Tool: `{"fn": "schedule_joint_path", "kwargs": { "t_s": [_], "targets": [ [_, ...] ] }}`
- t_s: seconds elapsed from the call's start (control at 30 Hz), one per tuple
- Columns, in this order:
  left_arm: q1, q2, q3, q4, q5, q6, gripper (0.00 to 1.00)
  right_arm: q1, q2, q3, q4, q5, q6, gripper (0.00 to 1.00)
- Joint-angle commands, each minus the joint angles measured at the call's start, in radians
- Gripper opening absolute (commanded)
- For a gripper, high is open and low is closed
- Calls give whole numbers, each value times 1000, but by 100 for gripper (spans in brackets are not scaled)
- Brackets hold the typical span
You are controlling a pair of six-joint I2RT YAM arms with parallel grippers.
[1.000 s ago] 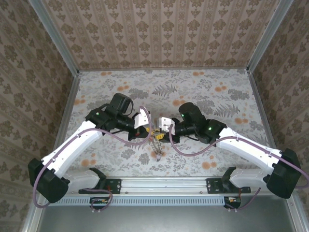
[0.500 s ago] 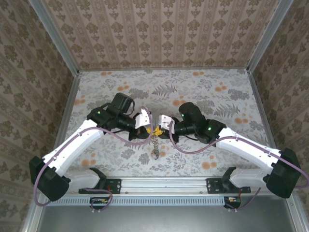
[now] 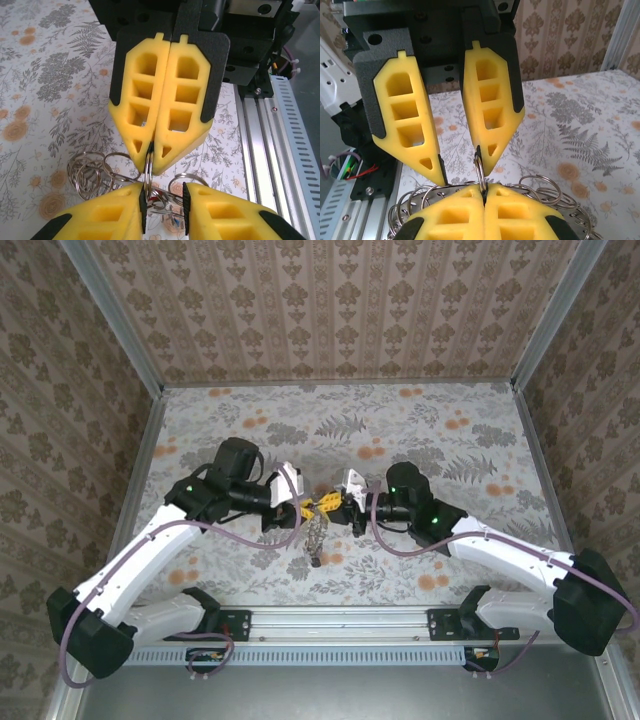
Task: Put the keys on the keyring
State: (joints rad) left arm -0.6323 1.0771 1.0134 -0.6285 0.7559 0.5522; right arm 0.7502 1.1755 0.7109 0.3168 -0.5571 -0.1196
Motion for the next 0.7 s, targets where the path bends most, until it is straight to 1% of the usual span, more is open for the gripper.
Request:
{"fn": "schedule_joint_path", "kwargs": {
  "t_s": [0.0, 0.03, 0.2, 0.43, 0.5, 0.57, 0.67],
  "targets": [
    [21, -33, -13, 1, 26, -23, 32, -11, -39, -11, 126, -22, 37, 0],
    [28, -41, -16, 0, 24, -26, 36, -11, -39, -14, 130, -23, 40, 0],
    [63, -97, -47, 7, 20, -37, 39, -14, -33, -11, 161, -55, 56, 0],
    [71, -148, -103, 103, 33, -93, 38, -14, 1, 13, 181, -97, 61, 0],
    [71, -153, -102, 128, 39, -103, 36, -15, 15, 23, 179, -106, 61, 0],
    [71, -153, -95, 150, 59, -109, 31, -13, 29, 32, 176, -109, 56, 0],
    [69, -142, -87, 176, 82, -121, 26, -9, 44, 45, 176, -110, 51, 0]
  ]
}}
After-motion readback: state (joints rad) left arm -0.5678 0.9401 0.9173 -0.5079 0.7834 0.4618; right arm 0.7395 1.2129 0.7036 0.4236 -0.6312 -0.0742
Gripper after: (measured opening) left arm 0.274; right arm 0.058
